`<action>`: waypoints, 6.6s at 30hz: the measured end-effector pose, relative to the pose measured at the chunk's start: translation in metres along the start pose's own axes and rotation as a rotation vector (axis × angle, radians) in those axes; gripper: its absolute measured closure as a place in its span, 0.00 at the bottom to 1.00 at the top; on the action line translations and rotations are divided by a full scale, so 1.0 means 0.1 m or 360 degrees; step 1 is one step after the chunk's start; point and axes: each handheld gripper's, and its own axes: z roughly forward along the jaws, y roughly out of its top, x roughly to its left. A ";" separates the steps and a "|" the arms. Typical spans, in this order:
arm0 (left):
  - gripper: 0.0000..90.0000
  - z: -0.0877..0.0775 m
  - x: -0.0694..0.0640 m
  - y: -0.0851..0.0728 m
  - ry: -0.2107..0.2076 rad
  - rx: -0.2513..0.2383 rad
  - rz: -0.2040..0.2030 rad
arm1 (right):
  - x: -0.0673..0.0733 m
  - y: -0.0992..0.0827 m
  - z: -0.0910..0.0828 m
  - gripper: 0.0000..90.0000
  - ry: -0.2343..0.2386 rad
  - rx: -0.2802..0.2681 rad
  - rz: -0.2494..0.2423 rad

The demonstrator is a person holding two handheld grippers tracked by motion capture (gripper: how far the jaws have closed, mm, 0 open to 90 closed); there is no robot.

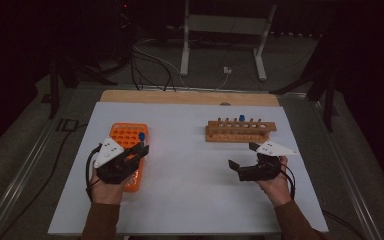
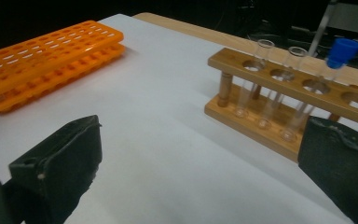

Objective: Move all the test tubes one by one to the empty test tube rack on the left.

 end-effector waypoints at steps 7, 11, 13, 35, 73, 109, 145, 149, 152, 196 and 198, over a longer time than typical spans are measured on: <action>0.85 -0.16 0.20 -0.11 0.0111 0.0016 -0.0035 | -0.08 -0.07 -0.09 0.00 -0.0025 -0.0017 0.0043; 0.85 -0.24 0.29 -0.19 0.0156 0.0024 -0.0062 | -0.10 -0.11 -0.14 0.00 -0.0032 -0.0026 0.0065; 0.85 -0.28 0.32 -0.25 0.0173 0.0042 -0.0065 | -0.11 -0.12 -0.15 0.00 -0.0036 -0.0025 0.0068; 0.85 -0.43 0.44 -0.66 0.0212 0.0193 -0.0147 | -0.14 -0.17 -0.18 0.00 -0.0036 -0.0037 0.0088; 0.65 -0.50 0.38 -0.88 0.0166 0.0396 -0.0046 | -0.15 -0.17 -0.16 0.00 -0.0041 -0.0024 0.0067; 0.03 -0.45 0.50 -0.49 0.0242 -0.0035 -0.0253 | -0.66 0.35 0.31 0.52 -0.0280 -0.0077 0.0133; 0.02 -0.40 0.48 -0.52 0.0231 0.0002 -0.0267 | -0.77 0.35 0.83 0.86 -0.0396 0.0045 0.0222; 0.02 -0.40 0.47 -0.51 0.0228 0.0002 -0.0265 | -0.76 0.42 0.72 0.86 -0.0398 -0.0014 0.0209; 0.02 -0.40 0.46 -0.50 0.0226 -0.0004 -0.0262 | -0.76 0.45 0.64 0.86 -0.0397 -0.0058 0.0204; 0.02 0.39 -0.86 -0.04 -0.0208 0.0084 0.0040 | 0.24 0.42 0.25 0.85 0.0168 -0.0001 0.0052; 0.03 0.46 -0.91 -0.05 -0.0255 0.0109 0.0048 | 0.29 0.40 0.27 0.85 0.0192 0.0008 0.0041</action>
